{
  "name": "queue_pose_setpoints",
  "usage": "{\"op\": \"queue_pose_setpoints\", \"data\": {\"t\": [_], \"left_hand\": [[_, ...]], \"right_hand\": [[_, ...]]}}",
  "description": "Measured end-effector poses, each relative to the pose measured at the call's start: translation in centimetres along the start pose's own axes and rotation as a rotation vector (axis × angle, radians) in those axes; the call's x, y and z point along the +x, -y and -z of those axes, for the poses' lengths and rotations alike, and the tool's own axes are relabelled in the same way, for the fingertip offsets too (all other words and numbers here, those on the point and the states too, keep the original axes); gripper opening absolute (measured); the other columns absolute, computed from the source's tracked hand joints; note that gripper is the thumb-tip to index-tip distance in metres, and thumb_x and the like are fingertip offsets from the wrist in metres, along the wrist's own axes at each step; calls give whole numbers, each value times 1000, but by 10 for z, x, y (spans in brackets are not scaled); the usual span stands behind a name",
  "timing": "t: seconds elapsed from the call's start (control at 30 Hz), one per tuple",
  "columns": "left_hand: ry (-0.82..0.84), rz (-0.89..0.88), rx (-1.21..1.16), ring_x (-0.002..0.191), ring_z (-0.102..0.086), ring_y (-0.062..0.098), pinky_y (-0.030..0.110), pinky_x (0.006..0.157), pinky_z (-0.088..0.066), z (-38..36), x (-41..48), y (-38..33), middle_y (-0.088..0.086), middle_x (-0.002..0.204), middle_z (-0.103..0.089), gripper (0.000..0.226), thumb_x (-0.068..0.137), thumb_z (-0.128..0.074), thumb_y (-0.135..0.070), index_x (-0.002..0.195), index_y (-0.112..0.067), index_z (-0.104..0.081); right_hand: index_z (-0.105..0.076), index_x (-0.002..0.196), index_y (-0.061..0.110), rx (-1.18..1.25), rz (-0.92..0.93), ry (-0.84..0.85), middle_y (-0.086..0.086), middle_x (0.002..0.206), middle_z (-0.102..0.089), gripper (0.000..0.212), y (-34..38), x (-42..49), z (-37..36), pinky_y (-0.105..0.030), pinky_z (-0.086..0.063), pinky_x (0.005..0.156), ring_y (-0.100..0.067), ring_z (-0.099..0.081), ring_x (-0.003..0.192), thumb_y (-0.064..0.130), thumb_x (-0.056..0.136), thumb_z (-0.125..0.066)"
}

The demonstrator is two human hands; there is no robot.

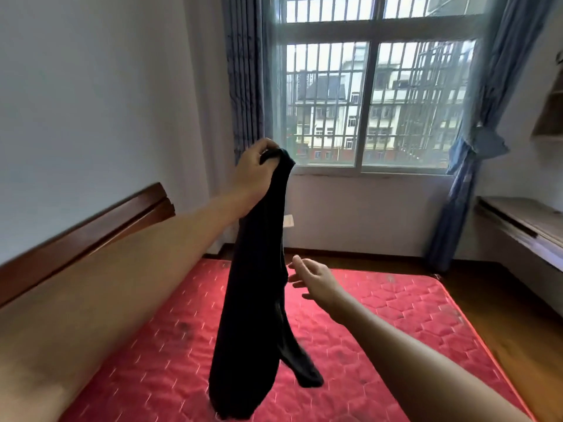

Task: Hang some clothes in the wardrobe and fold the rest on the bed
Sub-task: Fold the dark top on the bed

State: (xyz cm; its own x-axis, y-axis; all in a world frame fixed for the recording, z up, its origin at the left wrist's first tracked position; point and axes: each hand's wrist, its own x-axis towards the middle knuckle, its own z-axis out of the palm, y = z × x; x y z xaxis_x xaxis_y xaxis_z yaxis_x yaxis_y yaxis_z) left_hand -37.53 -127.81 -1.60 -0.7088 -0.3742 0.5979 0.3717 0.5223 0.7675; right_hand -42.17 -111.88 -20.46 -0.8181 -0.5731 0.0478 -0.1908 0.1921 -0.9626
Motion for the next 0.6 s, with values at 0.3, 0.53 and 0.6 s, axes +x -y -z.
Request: {"op": "queue_pose_setpoints", "data": {"t": [0.3, 0.53, 0.6], "left_hand": [[85, -28, -61, 86, -60, 11, 30, 82, -51, 20, 18, 16, 3, 98, -63, 22, 95, -54, -13, 85, -32, -61], [44, 4, 230, 71, -50, -1, 8, 61, -38, 73, 17, 74, 1, 88, -60, 8, 100, -53, -8, 99, -8, -60], [57, 33, 293, 72, -52, 7, 10, 60, -40, 82, 13, 93, 5, 87, -61, 9, 101, -53, -7, 98, -7, -62]], "right_hand": [[-73, 110, 6, -304, -8, 44, -10, 104, -76, 23, -12, 7, -36, -41, -55, 88, -26, -71, 97, 24, 99, -62], [-69, 85, 12, -653, -80, -330, -8, 82, -67, 13, -13, 21, 78, -33, -40, 68, -26, -63, 83, 22, 92, -66], [-61, 79, 14, -542, -16, -466, -10, 77, -63, 12, 1, 24, 101, -36, -44, 70, -30, -62, 80, 17, 90, -65]]}}
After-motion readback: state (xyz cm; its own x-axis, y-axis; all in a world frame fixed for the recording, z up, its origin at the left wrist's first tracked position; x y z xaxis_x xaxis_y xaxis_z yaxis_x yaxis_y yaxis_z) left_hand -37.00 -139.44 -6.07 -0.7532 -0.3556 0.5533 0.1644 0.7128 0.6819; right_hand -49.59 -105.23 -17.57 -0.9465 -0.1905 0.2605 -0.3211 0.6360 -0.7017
